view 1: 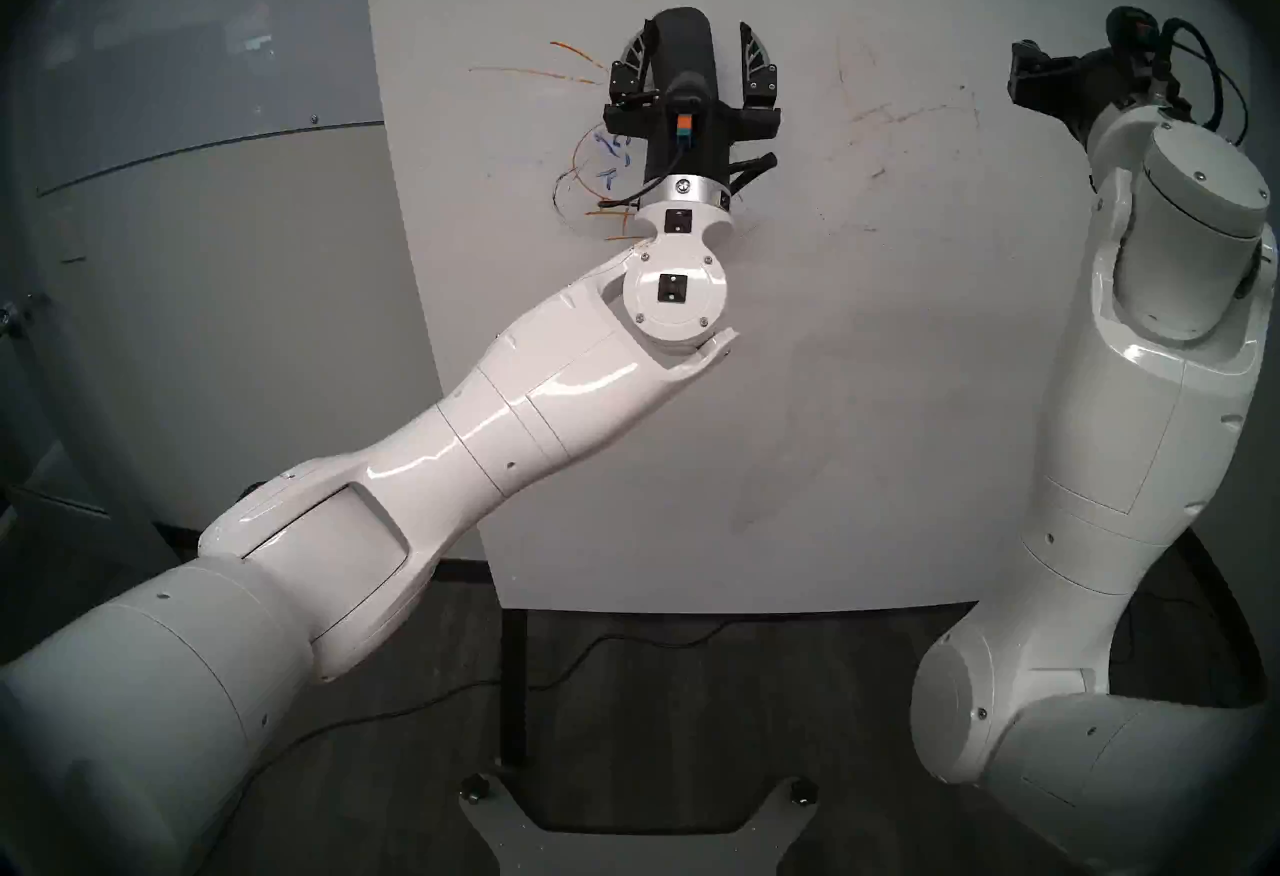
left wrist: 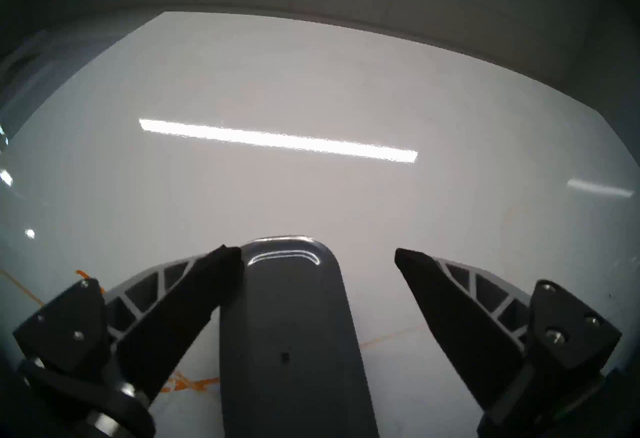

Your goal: Erase all marks on the whiteboard with the eraser

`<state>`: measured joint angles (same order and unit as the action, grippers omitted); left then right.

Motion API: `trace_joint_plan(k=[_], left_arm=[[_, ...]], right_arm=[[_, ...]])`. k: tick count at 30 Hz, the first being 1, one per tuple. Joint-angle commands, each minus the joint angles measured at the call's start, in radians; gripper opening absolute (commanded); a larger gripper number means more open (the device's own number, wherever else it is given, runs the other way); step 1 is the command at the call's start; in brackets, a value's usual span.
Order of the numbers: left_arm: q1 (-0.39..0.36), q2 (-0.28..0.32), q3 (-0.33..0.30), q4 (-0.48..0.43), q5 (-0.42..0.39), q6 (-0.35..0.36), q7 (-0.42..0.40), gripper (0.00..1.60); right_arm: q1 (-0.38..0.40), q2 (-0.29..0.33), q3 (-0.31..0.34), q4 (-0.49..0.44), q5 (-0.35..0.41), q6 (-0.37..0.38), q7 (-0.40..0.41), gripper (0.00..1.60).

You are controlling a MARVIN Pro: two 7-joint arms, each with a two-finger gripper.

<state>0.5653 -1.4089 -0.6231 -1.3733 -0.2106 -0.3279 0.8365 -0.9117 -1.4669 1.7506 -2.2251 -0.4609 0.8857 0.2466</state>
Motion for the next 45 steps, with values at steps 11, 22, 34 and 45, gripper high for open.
trace_joint_plan(k=[11,22,34,45], left_arm=[[0.002,-0.053,0.011,0.095,-0.009,-0.081,0.038,1.60],[0.022,-0.034,0.005,0.069,-0.035,-0.080,0.048,1.60],[0.040,-0.017,0.000,0.028,-0.017,-0.020,0.109,1.60],[0.040,-0.016,0.001,0.026,-0.017,-0.016,0.110,1.60]], right_arm=[[0.008,0.003,-0.003,-0.011,-0.002,0.003,-0.002,1.60],[0.008,0.004,-0.003,-0.011,-0.001,0.003,-0.002,1.60],[0.008,0.004,-0.004,-0.011,0.000,0.003,-0.003,1.60],[0.008,0.005,-0.004,-0.011,0.001,0.004,-0.003,1.60]])
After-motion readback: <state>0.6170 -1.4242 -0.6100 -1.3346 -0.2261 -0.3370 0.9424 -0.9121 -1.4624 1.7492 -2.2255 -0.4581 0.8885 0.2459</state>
